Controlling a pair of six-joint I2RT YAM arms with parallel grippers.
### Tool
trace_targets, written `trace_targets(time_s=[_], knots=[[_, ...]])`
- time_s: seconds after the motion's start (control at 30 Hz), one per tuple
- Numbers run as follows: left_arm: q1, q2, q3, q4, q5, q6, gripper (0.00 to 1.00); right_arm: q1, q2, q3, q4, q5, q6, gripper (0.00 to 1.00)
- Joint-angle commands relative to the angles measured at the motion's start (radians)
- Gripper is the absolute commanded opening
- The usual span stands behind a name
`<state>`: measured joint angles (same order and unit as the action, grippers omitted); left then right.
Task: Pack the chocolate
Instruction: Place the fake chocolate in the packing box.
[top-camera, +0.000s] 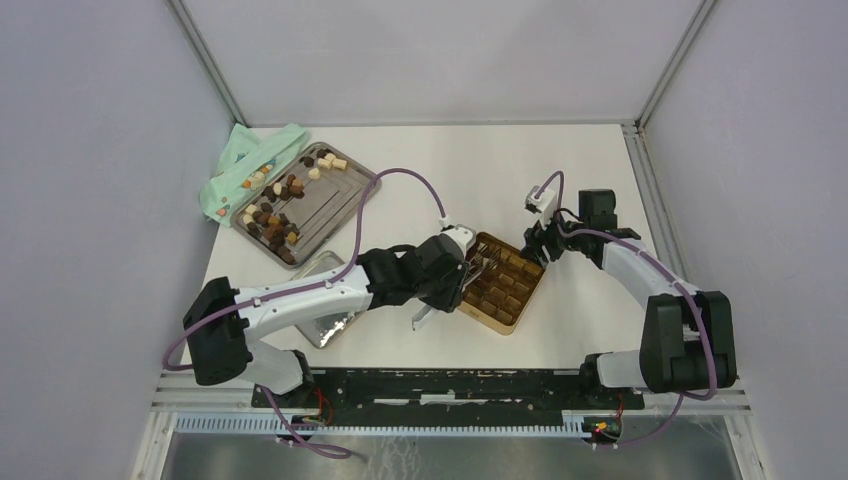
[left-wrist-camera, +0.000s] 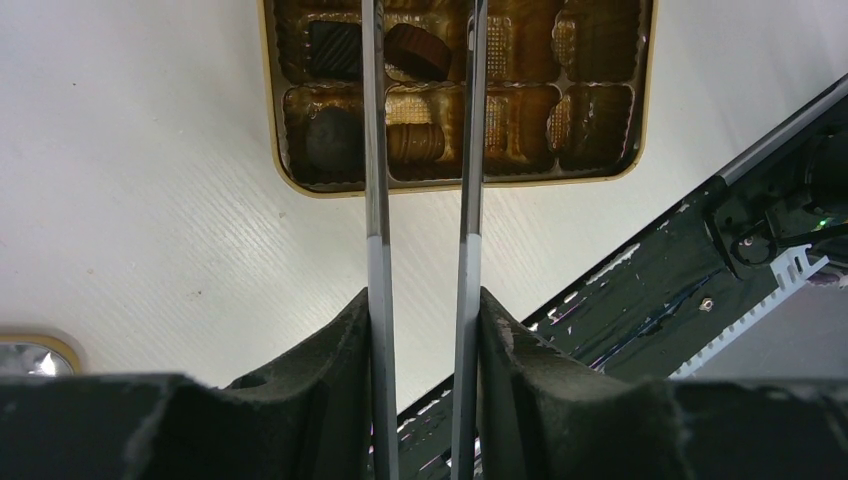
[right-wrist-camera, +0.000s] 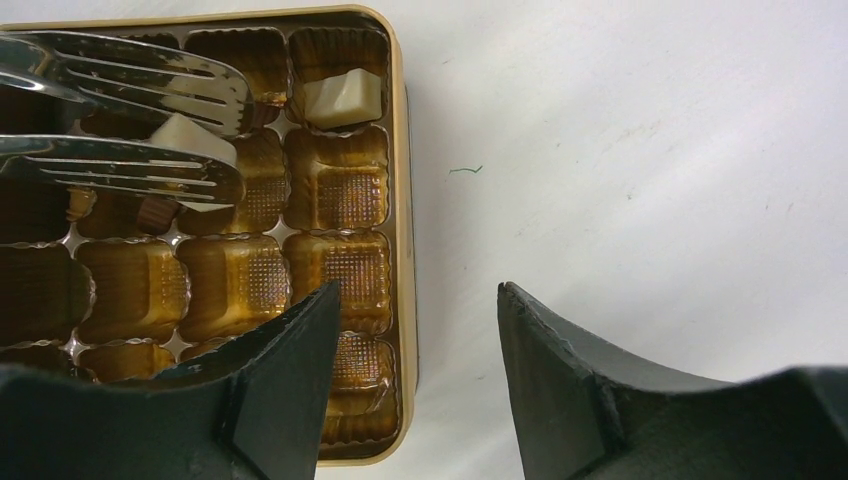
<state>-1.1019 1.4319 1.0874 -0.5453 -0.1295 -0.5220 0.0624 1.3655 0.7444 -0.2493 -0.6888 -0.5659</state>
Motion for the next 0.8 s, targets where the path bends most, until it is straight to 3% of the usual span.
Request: trace_targets(time_s=[0.0,0.3,0.6,0.77], knots=[[-0.009,0.002,0.051,0.024,-0.011,-0.036,0.44,-0.007,-0.03,0.029,0.013,-0.03,-0.014,0.65],[-0.01,-0.015,0.049,0.023,-0.021,-0.047,0.45,-0.01,-0.042,0.029,0.008,-0.033,-0.022,0.65],[0.003,-0.131,0.043,-0.011,-0.1,-0.048,0.41,-0.013,-0.08,0.03,-0.011,-0.043,-0.057,0.65],[0.174,-0.262,-0.008,-0.074,-0.07,-0.021,0.4,-0.014,-0.112,0.029,-0.021,-0.059,-0.072,0.65]])
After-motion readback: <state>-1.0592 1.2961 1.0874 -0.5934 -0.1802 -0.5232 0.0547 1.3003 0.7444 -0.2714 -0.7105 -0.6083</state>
